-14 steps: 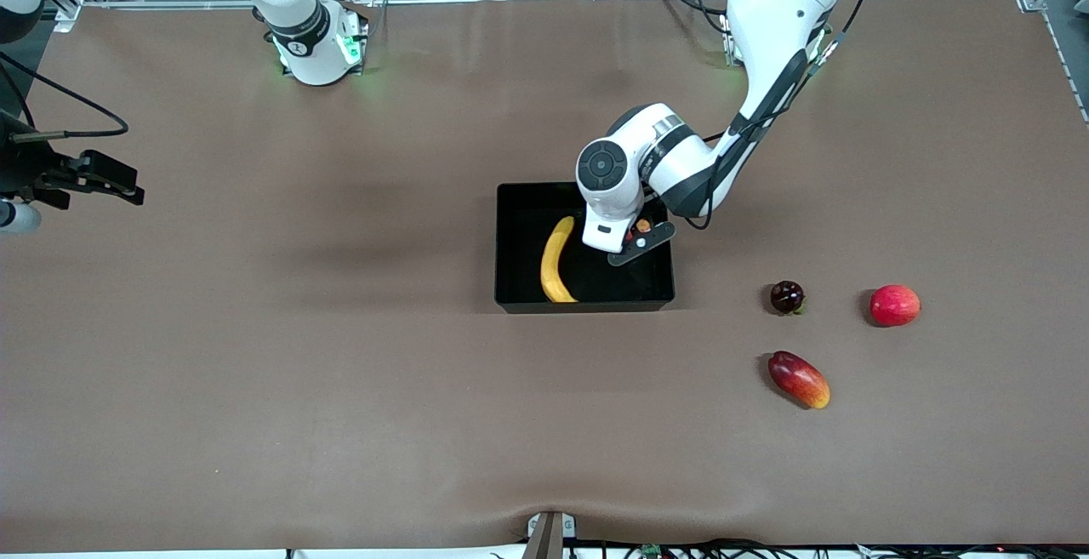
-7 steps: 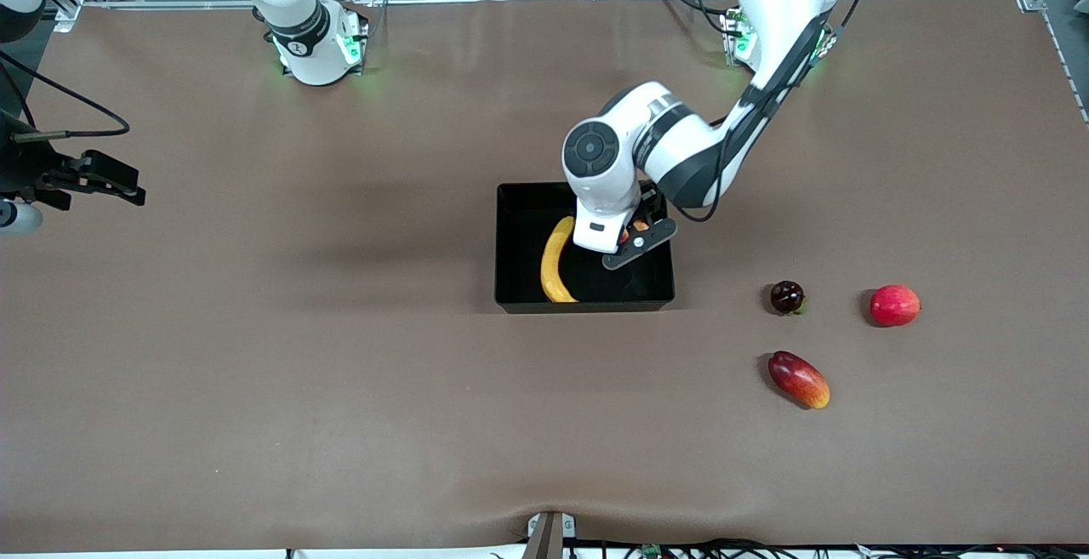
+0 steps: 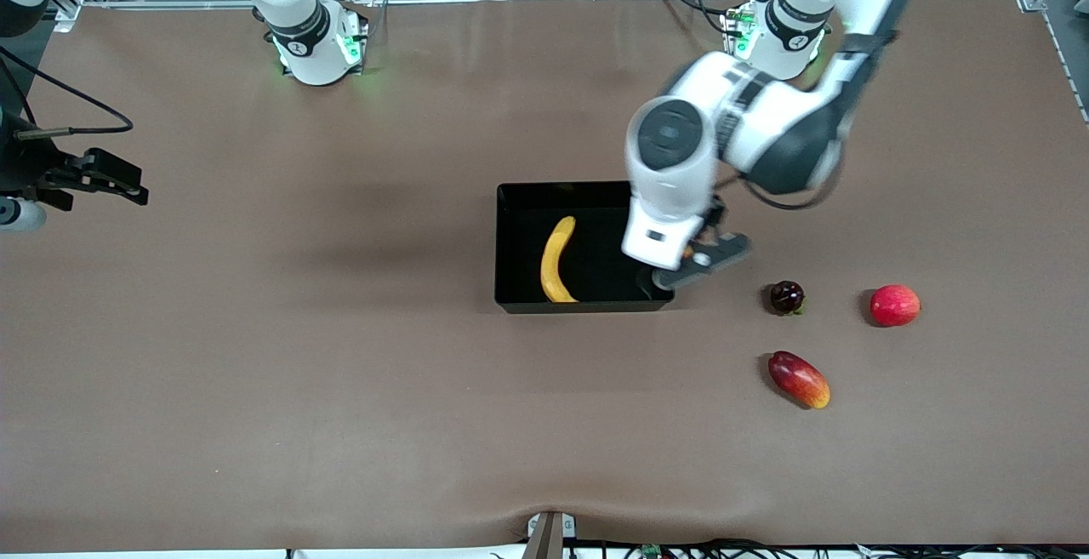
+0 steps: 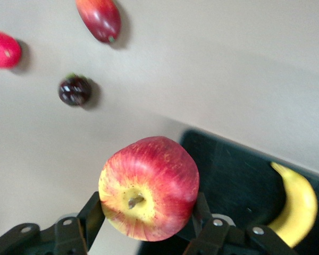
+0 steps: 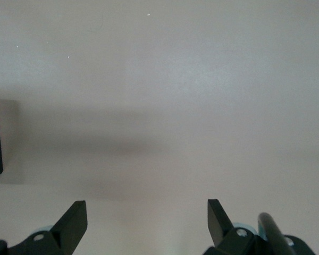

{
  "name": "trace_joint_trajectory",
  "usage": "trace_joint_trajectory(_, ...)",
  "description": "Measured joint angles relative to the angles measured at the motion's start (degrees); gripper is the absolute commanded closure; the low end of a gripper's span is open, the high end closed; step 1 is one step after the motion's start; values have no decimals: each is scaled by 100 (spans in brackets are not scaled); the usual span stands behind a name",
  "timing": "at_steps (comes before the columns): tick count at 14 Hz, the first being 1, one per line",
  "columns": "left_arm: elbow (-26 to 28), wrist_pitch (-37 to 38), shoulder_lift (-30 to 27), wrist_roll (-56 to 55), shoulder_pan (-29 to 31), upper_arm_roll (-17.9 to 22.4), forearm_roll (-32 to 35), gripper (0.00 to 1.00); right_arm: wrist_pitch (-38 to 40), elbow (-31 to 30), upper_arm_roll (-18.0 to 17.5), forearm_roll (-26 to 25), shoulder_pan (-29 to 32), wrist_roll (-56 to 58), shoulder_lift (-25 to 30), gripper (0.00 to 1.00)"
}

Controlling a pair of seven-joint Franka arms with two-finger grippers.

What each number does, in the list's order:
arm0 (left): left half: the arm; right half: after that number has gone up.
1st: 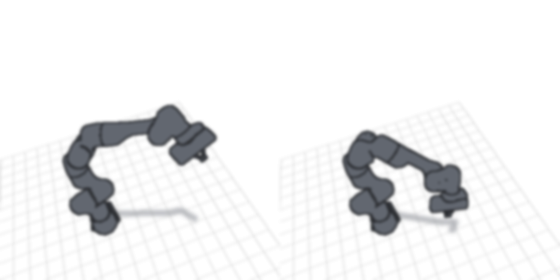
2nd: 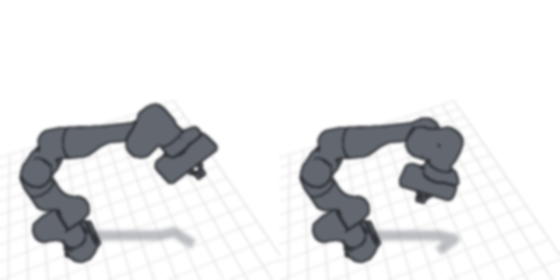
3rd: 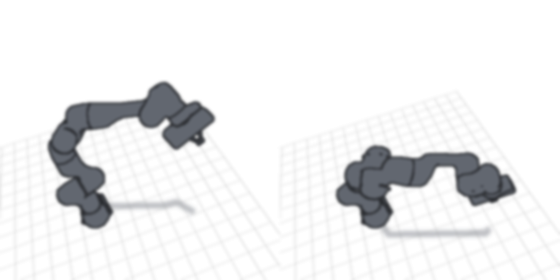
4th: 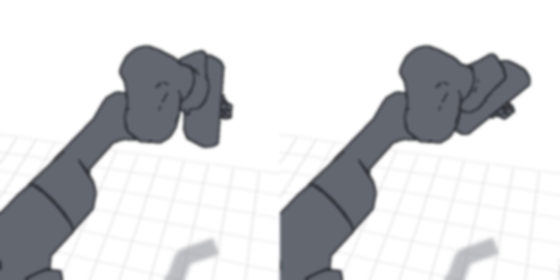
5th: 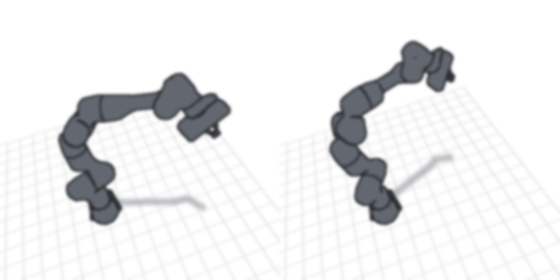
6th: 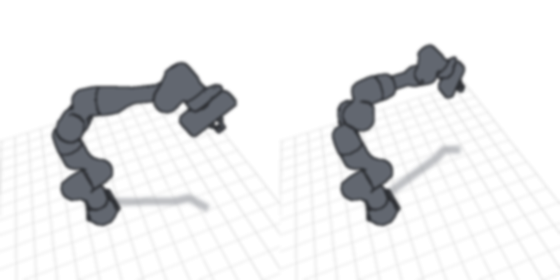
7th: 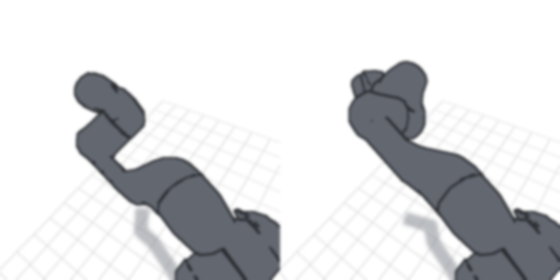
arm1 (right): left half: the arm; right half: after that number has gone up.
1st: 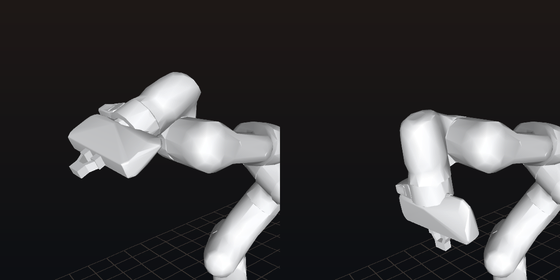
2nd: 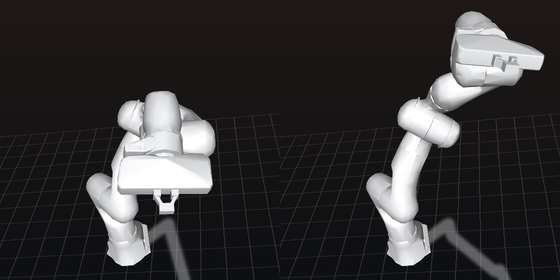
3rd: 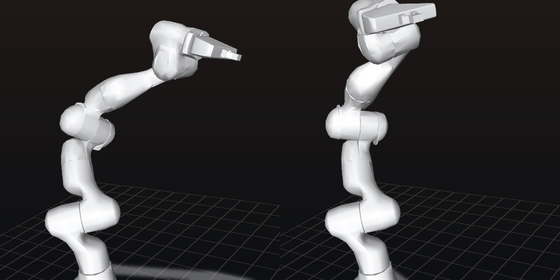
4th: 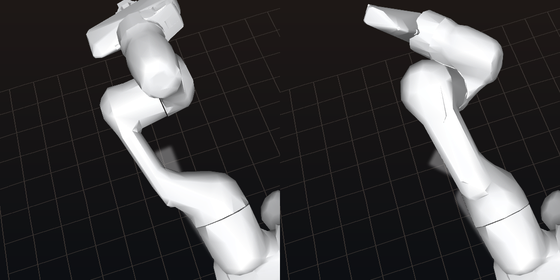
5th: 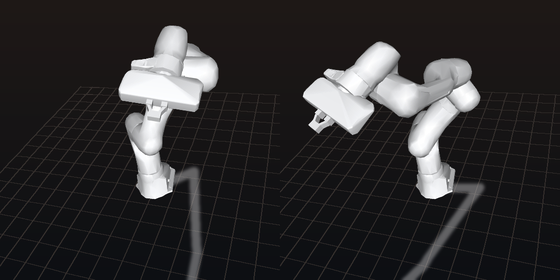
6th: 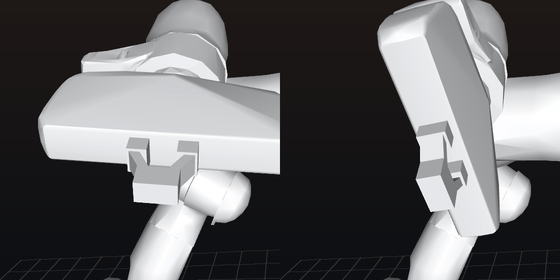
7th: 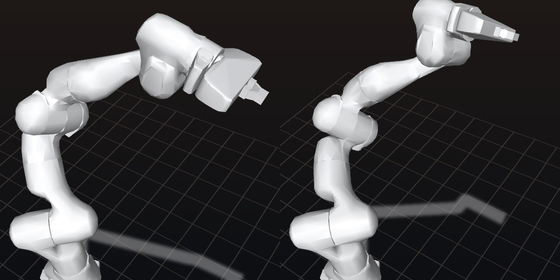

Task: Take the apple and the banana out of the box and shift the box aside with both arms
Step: 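Carry the apple out and lower it beside the plum, then open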

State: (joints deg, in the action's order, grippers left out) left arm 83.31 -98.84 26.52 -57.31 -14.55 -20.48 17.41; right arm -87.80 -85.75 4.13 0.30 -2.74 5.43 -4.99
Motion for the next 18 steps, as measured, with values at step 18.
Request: trace_joint_trajectory(18, 104, -1118, 1028, 3348, 2382, 47, 1067, 100, 123, 1, -98, 0, 0, -2, -11, 0)
